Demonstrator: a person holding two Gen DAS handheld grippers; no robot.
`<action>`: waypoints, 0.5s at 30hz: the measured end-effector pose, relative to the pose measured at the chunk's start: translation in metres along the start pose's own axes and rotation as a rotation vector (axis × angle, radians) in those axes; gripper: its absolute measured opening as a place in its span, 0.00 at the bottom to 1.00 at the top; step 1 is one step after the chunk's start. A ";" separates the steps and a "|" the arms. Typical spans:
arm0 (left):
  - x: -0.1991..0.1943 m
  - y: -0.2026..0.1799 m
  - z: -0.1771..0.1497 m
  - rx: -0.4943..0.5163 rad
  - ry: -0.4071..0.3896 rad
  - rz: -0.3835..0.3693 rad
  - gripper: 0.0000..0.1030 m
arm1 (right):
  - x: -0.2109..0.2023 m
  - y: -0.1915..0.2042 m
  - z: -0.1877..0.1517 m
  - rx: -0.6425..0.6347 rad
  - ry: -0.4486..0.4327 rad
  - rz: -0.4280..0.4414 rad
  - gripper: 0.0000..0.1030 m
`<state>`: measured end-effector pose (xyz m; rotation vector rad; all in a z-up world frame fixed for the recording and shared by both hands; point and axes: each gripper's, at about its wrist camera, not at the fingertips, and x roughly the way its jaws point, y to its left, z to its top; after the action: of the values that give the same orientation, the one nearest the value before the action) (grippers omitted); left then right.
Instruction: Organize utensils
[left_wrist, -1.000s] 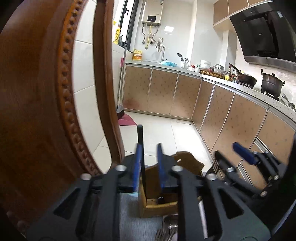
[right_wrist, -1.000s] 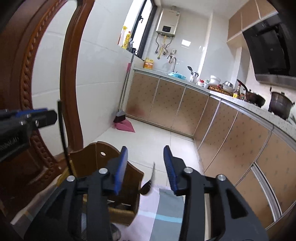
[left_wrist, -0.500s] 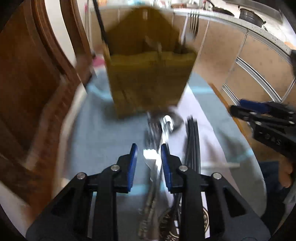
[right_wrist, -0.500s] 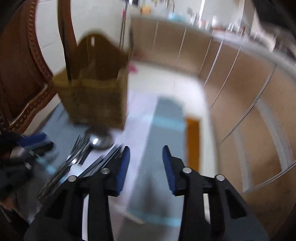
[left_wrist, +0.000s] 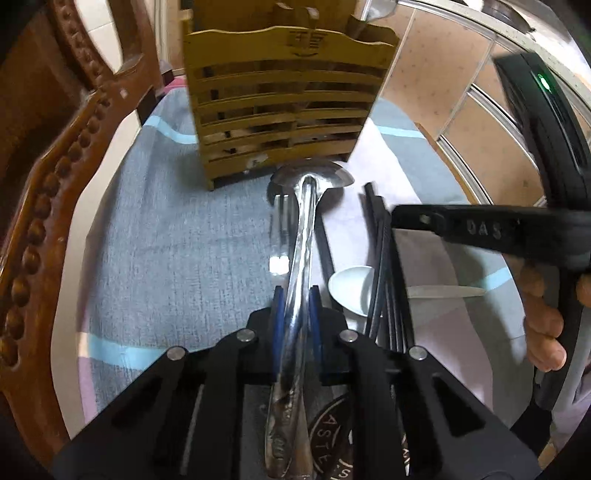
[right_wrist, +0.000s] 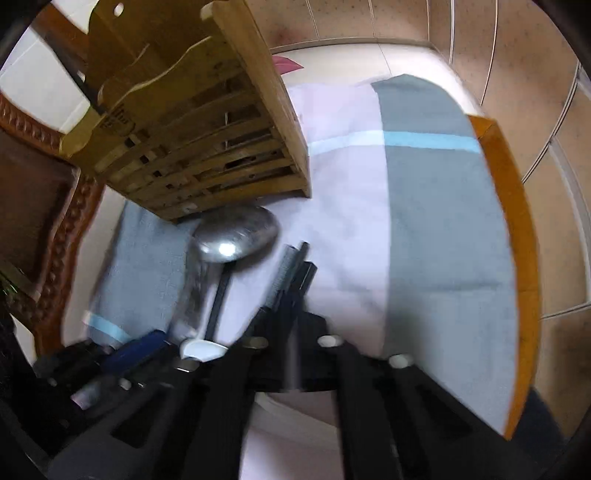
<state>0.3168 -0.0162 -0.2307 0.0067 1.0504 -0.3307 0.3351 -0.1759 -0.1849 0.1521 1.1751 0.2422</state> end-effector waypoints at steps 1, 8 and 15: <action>-0.001 0.003 0.001 -0.015 0.004 0.004 0.13 | -0.001 0.000 -0.001 -0.009 -0.002 -0.022 0.01; -0.012 0.019 -0.005 -0.085 0.007 -0.003 0.13 | -0.009 -0.019 -0.013 0.024 0.015 -0.036 0.02; -0.003 0.011 -0.003 -0.077 0.017 -0.008 0.13 | -0.009 0.011 -0.003 0.051 0.043 0.081 0.19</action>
<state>0.3154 -0.0045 -0.2314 -0.0637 1.0797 -0.2983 0.3279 -0.1673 -0.1755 0.2407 1.2194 0.2874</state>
